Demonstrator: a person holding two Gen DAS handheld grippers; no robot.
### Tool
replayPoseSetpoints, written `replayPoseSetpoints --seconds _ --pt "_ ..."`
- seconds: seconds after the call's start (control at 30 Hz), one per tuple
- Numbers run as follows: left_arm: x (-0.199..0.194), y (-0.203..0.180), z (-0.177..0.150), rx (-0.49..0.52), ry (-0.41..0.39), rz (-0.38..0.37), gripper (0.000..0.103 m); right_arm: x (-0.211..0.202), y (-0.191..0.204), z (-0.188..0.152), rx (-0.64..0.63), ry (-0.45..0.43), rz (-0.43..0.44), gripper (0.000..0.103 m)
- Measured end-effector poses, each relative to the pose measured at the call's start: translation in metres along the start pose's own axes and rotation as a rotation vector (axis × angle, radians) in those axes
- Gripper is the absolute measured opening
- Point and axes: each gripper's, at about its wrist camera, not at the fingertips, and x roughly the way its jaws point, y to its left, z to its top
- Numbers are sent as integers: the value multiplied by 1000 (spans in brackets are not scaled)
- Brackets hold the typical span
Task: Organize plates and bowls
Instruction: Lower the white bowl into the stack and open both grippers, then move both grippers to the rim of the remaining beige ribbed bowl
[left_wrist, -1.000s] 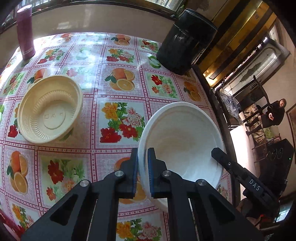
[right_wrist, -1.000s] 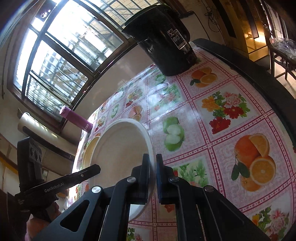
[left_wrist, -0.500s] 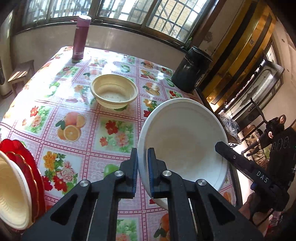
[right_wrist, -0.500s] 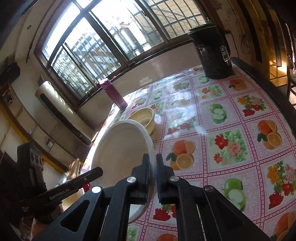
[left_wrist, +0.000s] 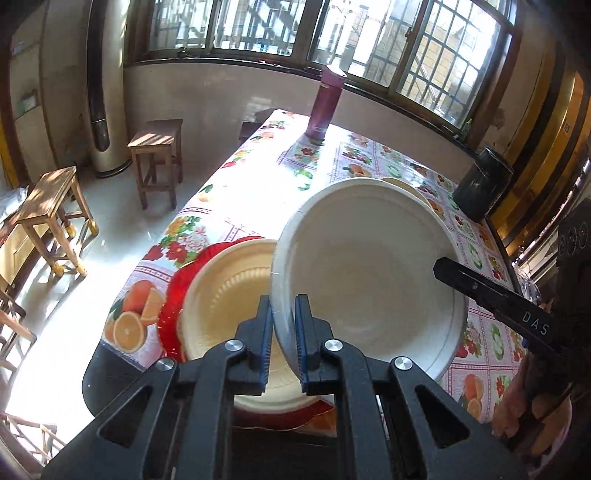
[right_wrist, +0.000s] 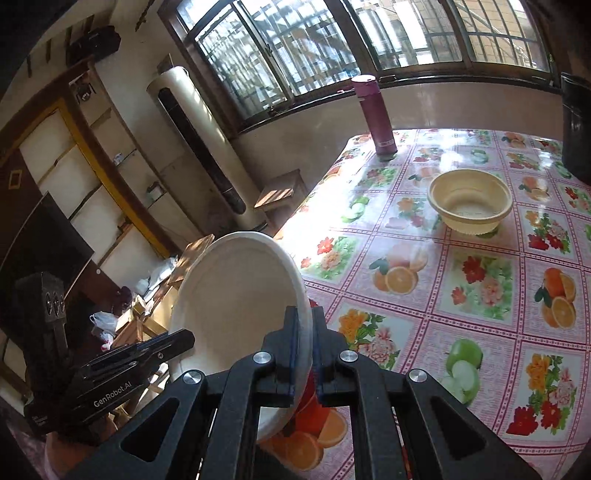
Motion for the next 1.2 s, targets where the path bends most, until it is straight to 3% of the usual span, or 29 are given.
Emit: replayPoseSetpoints --seconds 0.17,0.43,0.5,0.57,0.63,0.67,0.73,0.77,0.83,0.97,1.03,1.2 --pt "7 32 -8 -41 18 29 8 36 23 -8 -34 58 11 7" --pt "14 43 -19 -46 35 31 10 54 25 -18 -50 103 7 11" --pt "9 44 -19 -44 18 27 22 51 27 -17 -73 87 -1 11" --pt "-3 47 -19 -47 -27 54 73 41 29 -14 -107 46 -15 18" --pt "-17 48 -20 -44 -100 78 84 27 26 -10 -126 -2 1 41" --pt "-27 48 -19 -41 -147 85 84 18 21 -9 -126 -39 2 45" --pt "-45 43 -18 -37 -246 87 87 4 3 -5 -112 -91 -18 70" --pt "-52 38 -17 -28 -288 72 96 -1 -9 -3 -96 -112 -16 77" --pt "-59 26 -14 -16 -340 3 103 -11 -41 0 -27 -154 -2 103" --pt "-51 -13 -3 42 -322 -132 103 -15 -118 -1 131 -120 -30 103" --pt "-39 -38 3 80 -281 -156 103 -22 -157 -6 205 -151 -69 103" --pt "-4 -94 16 124 -173 -171 103 -43 -241 -20 418 -225 -67 103"
